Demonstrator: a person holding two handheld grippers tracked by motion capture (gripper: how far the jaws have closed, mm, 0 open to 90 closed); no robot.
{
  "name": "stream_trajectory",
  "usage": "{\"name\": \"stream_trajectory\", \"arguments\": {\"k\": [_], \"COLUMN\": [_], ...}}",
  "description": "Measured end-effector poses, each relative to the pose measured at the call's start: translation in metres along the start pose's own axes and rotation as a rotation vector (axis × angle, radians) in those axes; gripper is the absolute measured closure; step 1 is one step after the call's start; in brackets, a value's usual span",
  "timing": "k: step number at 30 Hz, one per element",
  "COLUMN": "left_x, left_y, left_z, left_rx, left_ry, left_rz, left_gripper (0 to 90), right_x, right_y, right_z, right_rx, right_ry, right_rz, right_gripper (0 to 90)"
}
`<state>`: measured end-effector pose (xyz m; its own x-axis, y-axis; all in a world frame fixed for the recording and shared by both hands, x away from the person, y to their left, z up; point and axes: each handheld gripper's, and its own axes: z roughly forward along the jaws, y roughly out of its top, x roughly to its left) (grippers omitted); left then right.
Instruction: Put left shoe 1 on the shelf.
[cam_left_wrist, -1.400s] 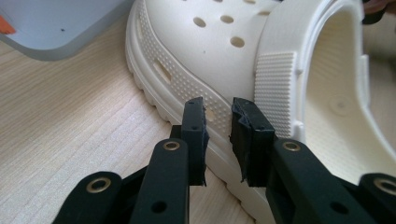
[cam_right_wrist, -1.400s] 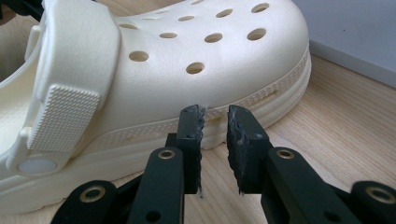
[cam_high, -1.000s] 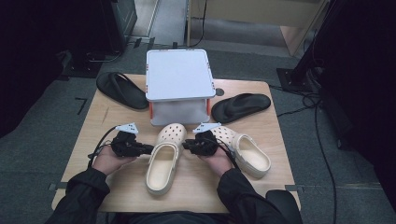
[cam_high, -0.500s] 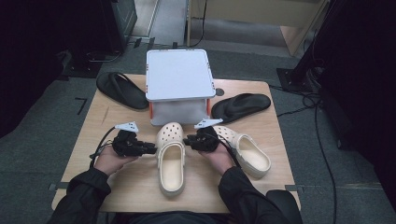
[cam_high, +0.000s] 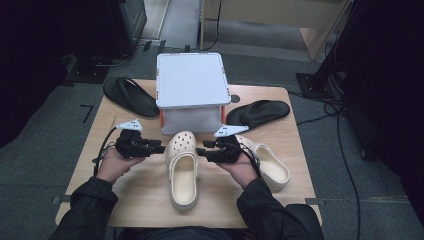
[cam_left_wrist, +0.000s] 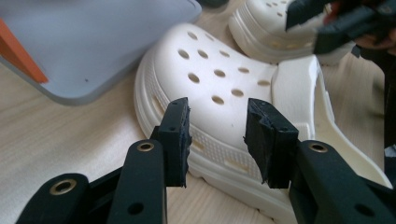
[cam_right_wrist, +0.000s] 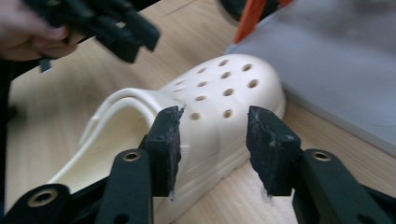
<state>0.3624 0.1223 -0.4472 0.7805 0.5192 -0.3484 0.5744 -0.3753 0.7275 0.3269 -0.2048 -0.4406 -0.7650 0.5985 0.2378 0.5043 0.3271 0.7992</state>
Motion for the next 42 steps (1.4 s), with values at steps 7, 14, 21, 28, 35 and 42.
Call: {"name": "stream_trajectory", "arguments": {"k": [7,14,21,28,35,42], "left_x": [0.006,0.010,0.013,0.015,0.019,0.030], "left_y": [0.013,0.032,0.053,0.076,0.103,0.116], "left_z": [-0.006,-0.016,-0.024,-0.031,-0.032,-0.022], "left_rx": [-0.006,-0.040,-0.061,-0.093,-0.104,-0.116], "left_ry": [0.020,0.038,0.049,0.041,0.075,0.098], "left_rz": [0.002,0.008,0.026,0.034,0.050,0.031], "left_gripper": [60.2,60.2,61.8,69.8,74.2,76.1], "right_x": [0.016,0.021,0.021,0.024,0.024,0.026], "right_y": [-0.001,-0.008,-0.012,-0.015,-0.016,-0.017], "right_z": [0.003,0.016,0.029,0.034,0.035,0.034], "right_rx": [0.022,0.065,0.101,0.080,0.067,0.060], "right_ry": [0.045,0.044,0.020,-0.029,-0.049,-0.063], "right_rz": [-0.046,-0.068,-0.074,-0.073,-0.051,-0.013], "right_gripper": [50.0,47.9,47.1,46.7,49.4,55.9]}}
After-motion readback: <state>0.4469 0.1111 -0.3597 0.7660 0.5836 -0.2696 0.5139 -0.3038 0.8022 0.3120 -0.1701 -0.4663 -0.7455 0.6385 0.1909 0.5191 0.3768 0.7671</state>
